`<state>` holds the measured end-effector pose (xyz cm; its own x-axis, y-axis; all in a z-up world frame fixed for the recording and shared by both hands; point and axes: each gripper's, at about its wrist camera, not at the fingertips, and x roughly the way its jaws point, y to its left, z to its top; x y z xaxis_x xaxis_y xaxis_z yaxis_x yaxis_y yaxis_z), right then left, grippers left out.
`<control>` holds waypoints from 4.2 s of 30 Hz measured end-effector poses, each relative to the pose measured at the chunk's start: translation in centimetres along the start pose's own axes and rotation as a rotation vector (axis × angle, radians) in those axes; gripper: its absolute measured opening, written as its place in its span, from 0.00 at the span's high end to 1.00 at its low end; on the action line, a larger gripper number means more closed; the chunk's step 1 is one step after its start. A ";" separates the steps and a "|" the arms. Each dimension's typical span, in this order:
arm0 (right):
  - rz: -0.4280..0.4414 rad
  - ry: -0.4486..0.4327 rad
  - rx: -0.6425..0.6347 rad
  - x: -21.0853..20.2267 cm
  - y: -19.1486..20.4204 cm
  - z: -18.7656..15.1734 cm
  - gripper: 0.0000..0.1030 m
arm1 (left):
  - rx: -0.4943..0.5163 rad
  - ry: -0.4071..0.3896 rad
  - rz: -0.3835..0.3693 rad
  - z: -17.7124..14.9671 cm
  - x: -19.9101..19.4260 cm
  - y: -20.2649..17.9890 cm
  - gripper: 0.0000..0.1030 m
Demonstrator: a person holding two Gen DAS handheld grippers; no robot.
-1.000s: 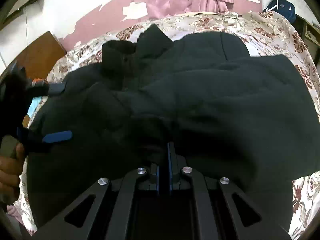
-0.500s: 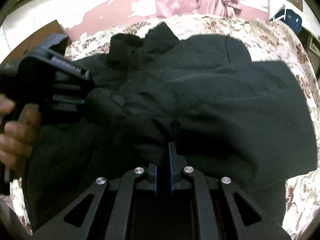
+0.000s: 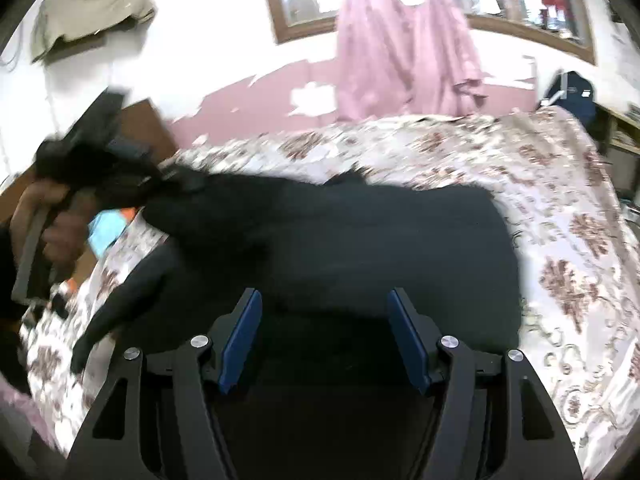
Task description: Fold large clothes
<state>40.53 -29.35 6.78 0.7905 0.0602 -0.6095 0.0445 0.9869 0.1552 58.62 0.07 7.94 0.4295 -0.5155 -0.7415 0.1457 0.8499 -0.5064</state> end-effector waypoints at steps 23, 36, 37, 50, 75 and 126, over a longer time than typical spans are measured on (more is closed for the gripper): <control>-0.313 0.397 -0.365 20.0 4.9 -5.7 0.42 | -0.061 0.110 0.195 -7.1 6.8 10.7 0.67; -0.172 0.319 -0.236 13.0 9.4 -2.9 0.35 | -0.522 -0.175 0.256 -14.6 -6.6 15.5 0.04; -0.148 0.319 -0.232 12.6 9.8 -3.0 0.26 | -0.615 -0.226 0.286 -15.8 -8.0 16.7 0.00; -0.031 0.374 -0.257 13.4 14.5 -4.5 0.17 | -1.362 -0.449 0.352 -28.0 -12.7 33.4 0.00; -0.057 0.448 -0.226 15.2 11.9 -6.7 0.15 | -1.353 -0.352 0.358 -23.7 -10.8 35.4 0.71; -0.024 0.404 0.308 7.1 -9.5 -8.0 0.14 | 0.314 0.157 0.048 -11.5 4.8 -6.1 0.92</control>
<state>40.85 -37.13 -5.29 0.4899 0.1511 -0.8586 0.2864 0.9023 0.3222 49.55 -8.82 2.35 0.3033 -0.4639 -0.8324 0.4058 0.8532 -0.3276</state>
